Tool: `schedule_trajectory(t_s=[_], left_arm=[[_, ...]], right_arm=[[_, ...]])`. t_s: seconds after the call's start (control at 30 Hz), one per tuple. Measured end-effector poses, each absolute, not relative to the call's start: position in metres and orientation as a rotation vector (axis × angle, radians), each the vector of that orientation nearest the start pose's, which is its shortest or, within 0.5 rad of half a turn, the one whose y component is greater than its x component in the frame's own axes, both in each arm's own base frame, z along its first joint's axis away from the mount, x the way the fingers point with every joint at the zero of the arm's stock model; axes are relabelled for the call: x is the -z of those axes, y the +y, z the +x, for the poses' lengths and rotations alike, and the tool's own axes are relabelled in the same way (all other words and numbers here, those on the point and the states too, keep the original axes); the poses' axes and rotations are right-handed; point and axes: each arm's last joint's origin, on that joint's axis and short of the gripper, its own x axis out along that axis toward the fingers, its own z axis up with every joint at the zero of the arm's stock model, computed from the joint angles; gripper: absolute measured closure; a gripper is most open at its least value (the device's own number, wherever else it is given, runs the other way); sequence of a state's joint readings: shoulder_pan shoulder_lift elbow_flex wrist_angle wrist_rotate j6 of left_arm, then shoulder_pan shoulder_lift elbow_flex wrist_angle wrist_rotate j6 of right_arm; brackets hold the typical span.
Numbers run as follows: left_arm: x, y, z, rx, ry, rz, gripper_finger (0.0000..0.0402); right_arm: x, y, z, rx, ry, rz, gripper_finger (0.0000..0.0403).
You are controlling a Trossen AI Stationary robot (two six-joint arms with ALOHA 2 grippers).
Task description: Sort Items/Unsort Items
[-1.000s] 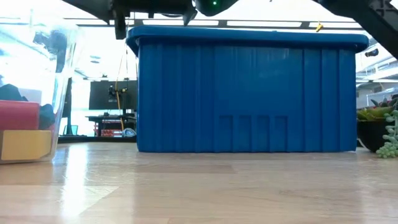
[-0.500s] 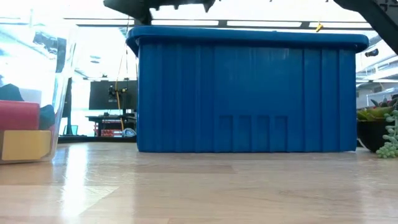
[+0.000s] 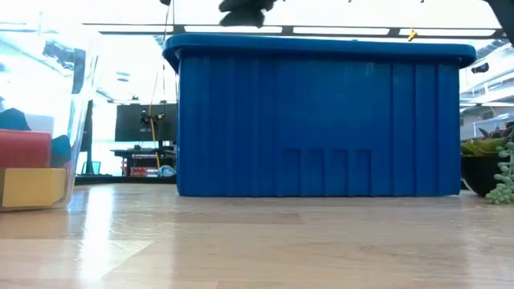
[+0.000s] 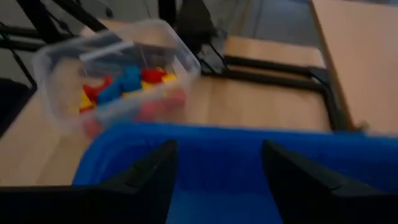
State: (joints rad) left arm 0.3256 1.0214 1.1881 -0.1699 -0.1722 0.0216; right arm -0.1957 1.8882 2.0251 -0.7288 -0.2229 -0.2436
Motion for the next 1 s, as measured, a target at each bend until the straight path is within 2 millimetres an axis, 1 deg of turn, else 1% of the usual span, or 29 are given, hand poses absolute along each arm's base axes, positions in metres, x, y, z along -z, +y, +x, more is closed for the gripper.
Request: schedule_trajectory(t_s=[0.17,0.33,0.43,0.53,0.63,0.7,0.83,1.0], left_arm=[[-0.428,0.072,0.197,-0.497,0.008,0.021,0.0154],[-0.428,0.072,0.197,-0.497,0.009,0.021,0.0153],[-0.428,0.072,0.197,-0.497,0.008,0.021,0.0154],[-0.428,0.072,0.197,-0.498,0.008,0.021,0.0154],[-0.428,0.072,0.197,-0.498,0.007,0.021,0.0153],[-0.430,0.072,0.197,-0.498,-0.010,0.022,0.0153],[-0.436,0.072,0.197,-0.499,-0.073,0.015,0.0154],[-0.442,0.072,0.196,-0.492,-0.164,-0.070,0.0153]], right_arm=[[-0.412,-0.093,0.375,-0.027,0.636,-0.125,0.0173],[-0.441,-0.113,0.338,0.113,0.604,-0.202,0.0174],[-0.450,-0.131,0.322,0.195,0.590,-0.242,0.0174],[-0.454,-0.155,0.310,0.274,0.586,-0.253,0.0174],[-0.450,-0.181,0.300,0.337,0.601,-0.235,0.0174],[-0.443,-0.199,0.298,0.363,0.608,-0.215,0.0174],[-0.423,-0.235,0.295,0.409,0.618,-0.176,0.0174],[-0.392,-0.269,0.298,0.447,0.655,-0.135,0.0174]])
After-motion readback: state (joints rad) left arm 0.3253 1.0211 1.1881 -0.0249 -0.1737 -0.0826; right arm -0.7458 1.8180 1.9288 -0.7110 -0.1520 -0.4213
